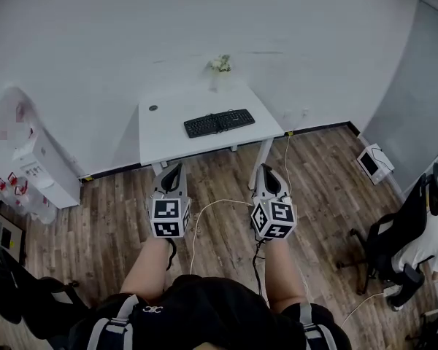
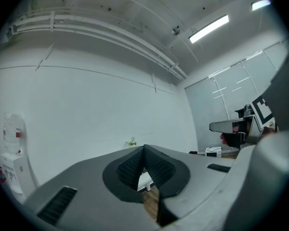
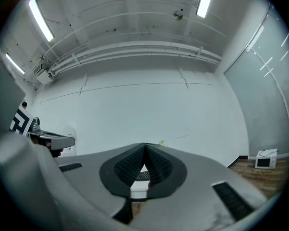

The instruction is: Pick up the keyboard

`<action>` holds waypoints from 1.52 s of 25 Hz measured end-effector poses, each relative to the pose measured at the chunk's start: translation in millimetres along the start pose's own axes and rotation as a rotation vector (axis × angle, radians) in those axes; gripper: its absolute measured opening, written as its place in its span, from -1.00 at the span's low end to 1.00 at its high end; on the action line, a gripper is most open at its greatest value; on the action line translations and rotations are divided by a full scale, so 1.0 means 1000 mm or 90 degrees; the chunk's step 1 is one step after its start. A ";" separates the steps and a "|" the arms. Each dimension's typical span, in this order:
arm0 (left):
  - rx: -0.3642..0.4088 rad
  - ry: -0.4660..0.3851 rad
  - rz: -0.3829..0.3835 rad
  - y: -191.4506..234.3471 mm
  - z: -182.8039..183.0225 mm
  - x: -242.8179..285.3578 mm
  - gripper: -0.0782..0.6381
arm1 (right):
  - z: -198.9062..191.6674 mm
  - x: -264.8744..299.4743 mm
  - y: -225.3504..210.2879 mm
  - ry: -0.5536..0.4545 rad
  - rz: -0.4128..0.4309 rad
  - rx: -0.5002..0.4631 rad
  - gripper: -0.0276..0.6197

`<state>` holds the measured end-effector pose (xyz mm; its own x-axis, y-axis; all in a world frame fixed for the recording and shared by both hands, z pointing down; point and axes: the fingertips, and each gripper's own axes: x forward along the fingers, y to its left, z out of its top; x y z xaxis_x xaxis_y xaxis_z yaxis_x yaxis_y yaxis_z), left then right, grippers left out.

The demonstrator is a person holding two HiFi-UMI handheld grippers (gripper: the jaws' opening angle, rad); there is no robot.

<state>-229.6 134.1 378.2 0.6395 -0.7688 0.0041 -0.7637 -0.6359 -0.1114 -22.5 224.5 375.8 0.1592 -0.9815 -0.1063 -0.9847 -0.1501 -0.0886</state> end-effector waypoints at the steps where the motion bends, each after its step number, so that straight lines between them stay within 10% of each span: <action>1: 0.000 0.000 0.002 -0.002 -0.001 0.003 -0.76 | -0.001 0.002 -0.003 0.001 0.002 -0.002 -0.91; 19: 0.000 -0.005 0.011 -0.014 -0.017 0.094 -0.76 | -0.017 0.076 -0.059 -0.001 0.026 -0.020 -0.91; 38: -0.022 0.018 0.006 0.042 -0.042 0.366 -0.76 | -0.046 0.337 -0.142 0.018 0.036 -0.040 -0.91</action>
<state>-31.4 -177.0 416.8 0.6301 -0.7759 0.0322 -0.7723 -0.6304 -0.0779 167.5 -90.6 398.1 0.1024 -0.9914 -0.0810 -0.9947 -0.1010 -0.0209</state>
